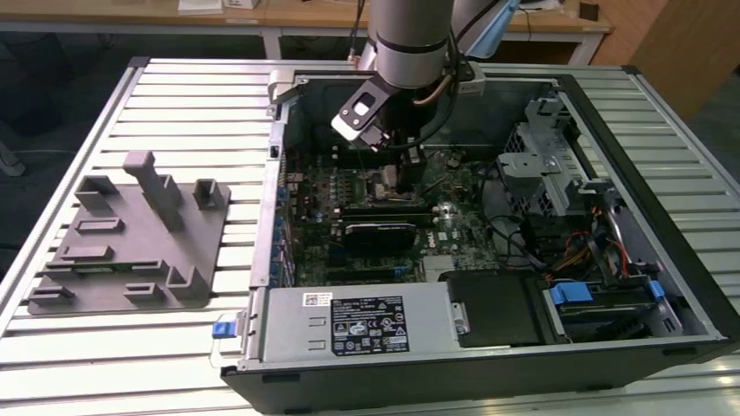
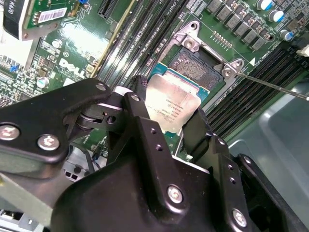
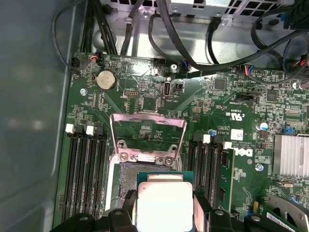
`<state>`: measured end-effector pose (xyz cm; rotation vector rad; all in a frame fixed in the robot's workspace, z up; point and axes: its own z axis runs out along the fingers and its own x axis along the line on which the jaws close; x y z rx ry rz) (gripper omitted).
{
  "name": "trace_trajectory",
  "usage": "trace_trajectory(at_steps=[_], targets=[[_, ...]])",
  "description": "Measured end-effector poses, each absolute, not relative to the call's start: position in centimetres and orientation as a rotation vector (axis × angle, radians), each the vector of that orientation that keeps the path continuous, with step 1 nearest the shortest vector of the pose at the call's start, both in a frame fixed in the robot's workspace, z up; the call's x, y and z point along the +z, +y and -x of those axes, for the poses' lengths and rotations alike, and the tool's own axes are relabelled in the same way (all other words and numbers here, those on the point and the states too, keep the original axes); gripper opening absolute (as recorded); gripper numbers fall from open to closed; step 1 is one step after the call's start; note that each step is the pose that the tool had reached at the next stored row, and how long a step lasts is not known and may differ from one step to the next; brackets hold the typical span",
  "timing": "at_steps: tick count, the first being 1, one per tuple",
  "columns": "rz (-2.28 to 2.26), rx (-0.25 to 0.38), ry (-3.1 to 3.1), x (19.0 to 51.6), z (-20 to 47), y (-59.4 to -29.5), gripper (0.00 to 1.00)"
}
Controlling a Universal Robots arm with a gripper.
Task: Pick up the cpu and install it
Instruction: 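Place the cpu into insertion slot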
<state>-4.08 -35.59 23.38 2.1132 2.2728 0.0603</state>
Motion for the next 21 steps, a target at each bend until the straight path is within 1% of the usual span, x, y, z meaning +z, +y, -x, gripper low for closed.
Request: trace_trajectory(at_steps=[21], targets=[[-2.115,0.06,2.271,22.45,4.08,-35.35,0.54]])
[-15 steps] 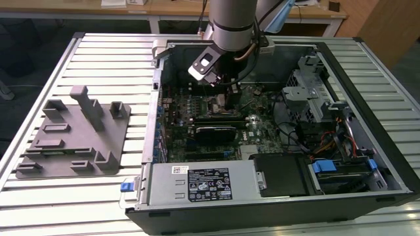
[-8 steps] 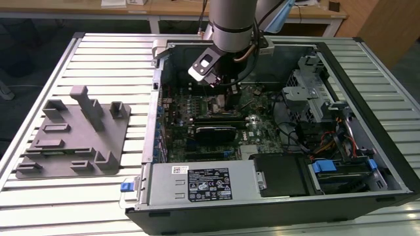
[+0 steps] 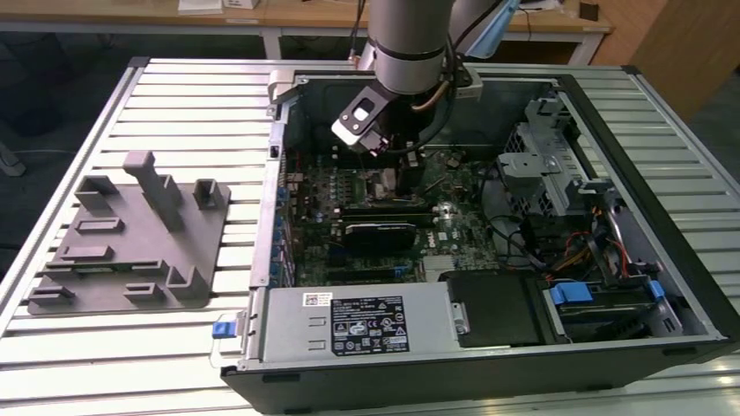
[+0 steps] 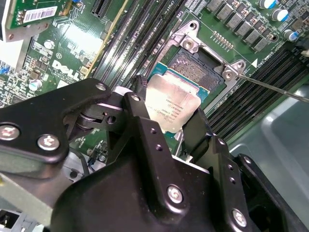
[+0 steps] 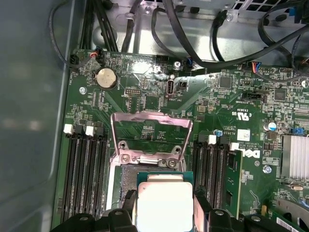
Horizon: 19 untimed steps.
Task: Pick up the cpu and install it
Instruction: 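Place the cpu into insertion slot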
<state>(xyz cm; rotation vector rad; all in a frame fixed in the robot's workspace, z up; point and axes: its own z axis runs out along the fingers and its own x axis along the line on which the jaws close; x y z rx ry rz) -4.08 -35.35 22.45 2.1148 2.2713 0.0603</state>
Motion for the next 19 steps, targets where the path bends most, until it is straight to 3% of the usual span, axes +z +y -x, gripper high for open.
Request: trace_trajectory(at_steps=[19], targets=[[-2.129,0.06,2.258,21.69,4.25,-35.01,0.54]])
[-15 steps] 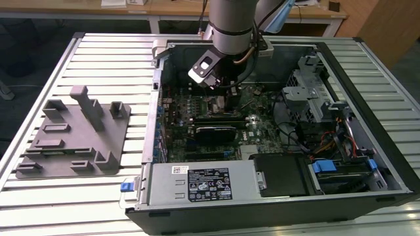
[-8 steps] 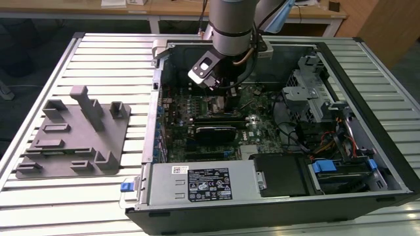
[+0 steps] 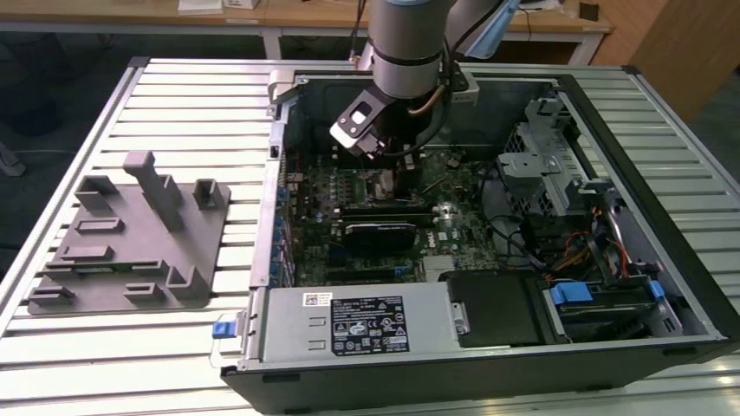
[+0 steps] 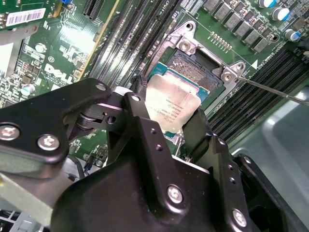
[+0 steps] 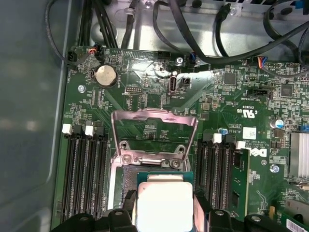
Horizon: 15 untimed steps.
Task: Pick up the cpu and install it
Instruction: 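Place the cpu into insertion slot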
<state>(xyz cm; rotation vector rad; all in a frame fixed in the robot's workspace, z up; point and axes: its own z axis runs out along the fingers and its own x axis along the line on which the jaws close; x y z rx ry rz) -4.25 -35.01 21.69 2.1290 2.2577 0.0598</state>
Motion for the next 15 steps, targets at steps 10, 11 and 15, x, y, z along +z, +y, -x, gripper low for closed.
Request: trace_trajectory(at_steps=[10,11,15], targets=[[-2.142,0.06,2.246,21.3,4.32,-34.61,0.54],[-2.143,0.059,2.244,21.25,4.33,-34.58,0.54],[-2.151,0.059,2.237,21.05,4.39,-34.49,0.54]])
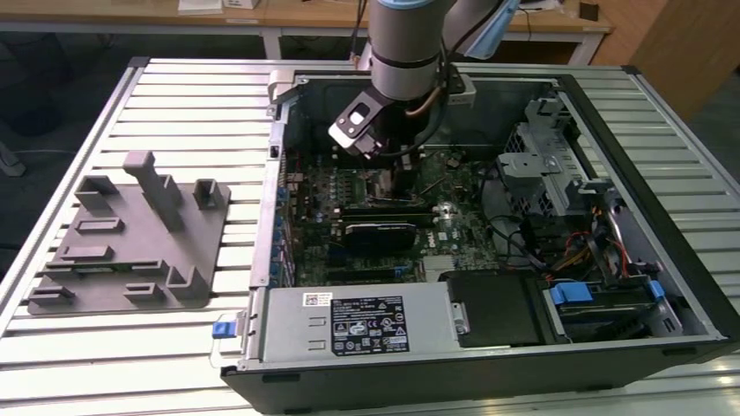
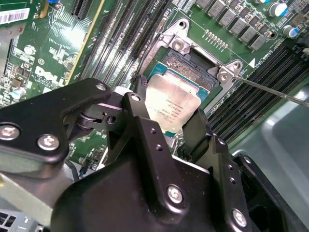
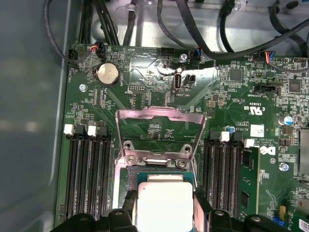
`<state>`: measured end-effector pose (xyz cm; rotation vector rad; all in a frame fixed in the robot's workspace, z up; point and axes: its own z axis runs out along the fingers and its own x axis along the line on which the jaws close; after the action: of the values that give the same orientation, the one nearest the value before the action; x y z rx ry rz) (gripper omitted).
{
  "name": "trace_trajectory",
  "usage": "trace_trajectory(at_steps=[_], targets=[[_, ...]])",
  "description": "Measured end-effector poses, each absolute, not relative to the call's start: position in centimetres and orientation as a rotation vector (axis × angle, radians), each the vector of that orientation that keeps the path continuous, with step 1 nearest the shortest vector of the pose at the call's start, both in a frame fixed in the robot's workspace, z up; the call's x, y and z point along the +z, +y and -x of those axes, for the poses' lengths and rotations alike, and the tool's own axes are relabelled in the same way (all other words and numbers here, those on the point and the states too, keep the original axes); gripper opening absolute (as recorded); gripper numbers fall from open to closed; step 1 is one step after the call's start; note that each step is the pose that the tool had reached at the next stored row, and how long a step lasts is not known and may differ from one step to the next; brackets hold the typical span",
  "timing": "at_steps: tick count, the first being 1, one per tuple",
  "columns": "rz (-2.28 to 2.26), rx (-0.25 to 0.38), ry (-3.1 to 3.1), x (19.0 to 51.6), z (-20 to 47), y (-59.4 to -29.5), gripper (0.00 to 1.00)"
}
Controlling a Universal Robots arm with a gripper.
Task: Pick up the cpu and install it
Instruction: 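Place the cpu into insertion slot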
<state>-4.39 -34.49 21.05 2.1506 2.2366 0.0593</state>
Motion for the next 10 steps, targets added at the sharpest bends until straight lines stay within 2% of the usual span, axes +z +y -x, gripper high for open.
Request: trace_trajectory(at_steps=[10], targets=[[-2.169,0.059,2.218,20.6,4.48,-34.35,0.54]])
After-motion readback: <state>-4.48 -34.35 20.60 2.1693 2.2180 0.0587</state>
